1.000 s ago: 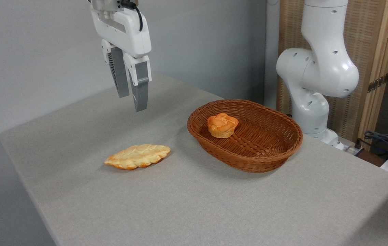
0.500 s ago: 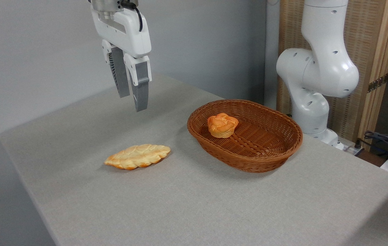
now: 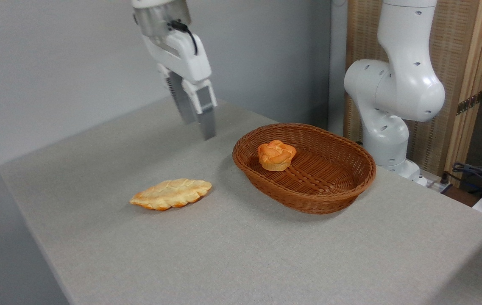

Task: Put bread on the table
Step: 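Move the gripper down into the wicker basket onto the orange roll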

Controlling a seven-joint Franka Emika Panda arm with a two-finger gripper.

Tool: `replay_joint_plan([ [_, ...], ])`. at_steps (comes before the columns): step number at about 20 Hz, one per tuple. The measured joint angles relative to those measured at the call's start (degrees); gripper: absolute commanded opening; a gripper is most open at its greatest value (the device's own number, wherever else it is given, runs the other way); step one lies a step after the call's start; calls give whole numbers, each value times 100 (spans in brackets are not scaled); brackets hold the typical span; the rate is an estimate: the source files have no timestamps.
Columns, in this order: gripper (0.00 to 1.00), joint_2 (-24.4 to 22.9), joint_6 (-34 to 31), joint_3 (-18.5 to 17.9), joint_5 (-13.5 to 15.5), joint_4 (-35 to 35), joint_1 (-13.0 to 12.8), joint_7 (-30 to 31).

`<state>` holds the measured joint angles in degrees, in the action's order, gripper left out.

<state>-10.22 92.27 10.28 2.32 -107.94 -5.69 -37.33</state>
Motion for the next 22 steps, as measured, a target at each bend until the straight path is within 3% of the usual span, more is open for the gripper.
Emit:
replay_joint_plan([
  [4,100,-488,-37,-8,0,-969,-73,-37],
  [11,100,-1266,-45,-20,0,-2471,-88,-616],
  [16,100,-1311,-33,-7,4,-2966,-495,-857],
  [22,100,-1200,177,-5,5,-3028,-686,-922],
])
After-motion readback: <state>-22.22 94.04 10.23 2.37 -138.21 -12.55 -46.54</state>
